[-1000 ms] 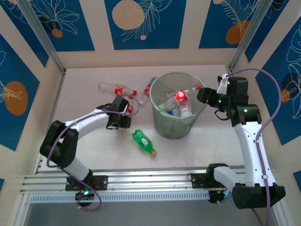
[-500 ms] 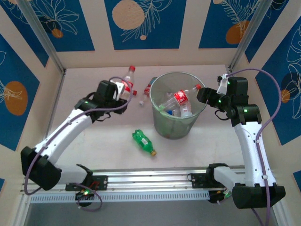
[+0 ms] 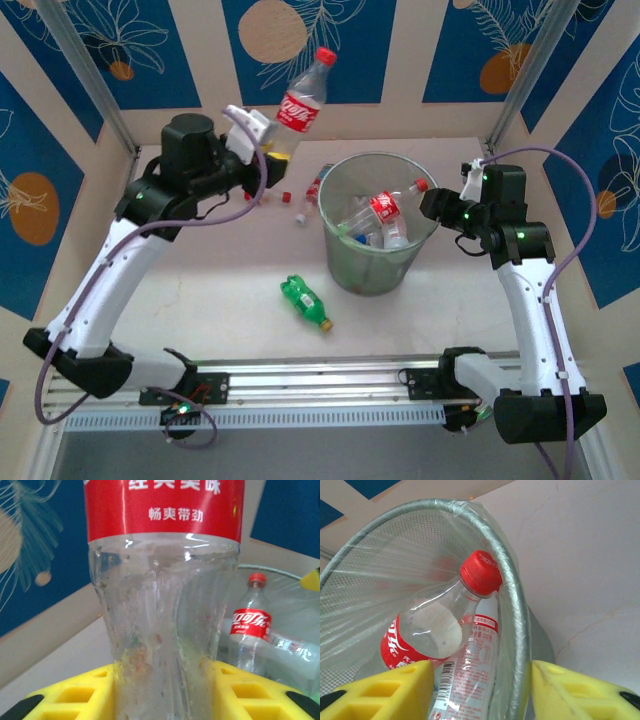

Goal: Put the plastic bottles in the bin

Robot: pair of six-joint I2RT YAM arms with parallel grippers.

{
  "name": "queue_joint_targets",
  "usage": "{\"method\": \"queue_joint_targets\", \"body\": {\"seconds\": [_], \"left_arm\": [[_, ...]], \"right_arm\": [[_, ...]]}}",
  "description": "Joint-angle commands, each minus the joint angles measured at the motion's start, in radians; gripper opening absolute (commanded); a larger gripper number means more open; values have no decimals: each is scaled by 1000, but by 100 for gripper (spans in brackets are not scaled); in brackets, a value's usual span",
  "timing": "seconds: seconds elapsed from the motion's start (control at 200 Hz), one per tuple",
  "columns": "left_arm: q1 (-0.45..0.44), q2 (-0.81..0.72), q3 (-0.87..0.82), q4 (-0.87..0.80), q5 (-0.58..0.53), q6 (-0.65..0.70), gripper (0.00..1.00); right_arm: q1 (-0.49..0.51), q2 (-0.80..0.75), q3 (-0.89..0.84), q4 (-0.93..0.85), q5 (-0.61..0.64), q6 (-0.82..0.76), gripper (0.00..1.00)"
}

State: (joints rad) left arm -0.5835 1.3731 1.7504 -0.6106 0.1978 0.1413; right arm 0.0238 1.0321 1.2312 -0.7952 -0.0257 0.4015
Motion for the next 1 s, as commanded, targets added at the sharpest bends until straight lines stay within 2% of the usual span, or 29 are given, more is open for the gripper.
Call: {"method": "queue_joint_targets", "body": {"seconds": [0.0,0.12,0.305,0.61,0.995], "left_arm": [[-57,84,110,-11,97,102,7],[-101,190,228,-47,153,133,4],[-128,337,365,-106,175,160,0],[-165,484,436,-147,204,156,0],[-176,570,405,-230,153,176,0]], "right_arm": [[-4,-5,1,-1,-5,11,50],[-7,-4,1,-11,14,2,43],[-8,8,-8,-5,7,-4,34],[-12,17,-15,7,0,-10,33],[-18,23,-20,16,-11,-17,34]]}}
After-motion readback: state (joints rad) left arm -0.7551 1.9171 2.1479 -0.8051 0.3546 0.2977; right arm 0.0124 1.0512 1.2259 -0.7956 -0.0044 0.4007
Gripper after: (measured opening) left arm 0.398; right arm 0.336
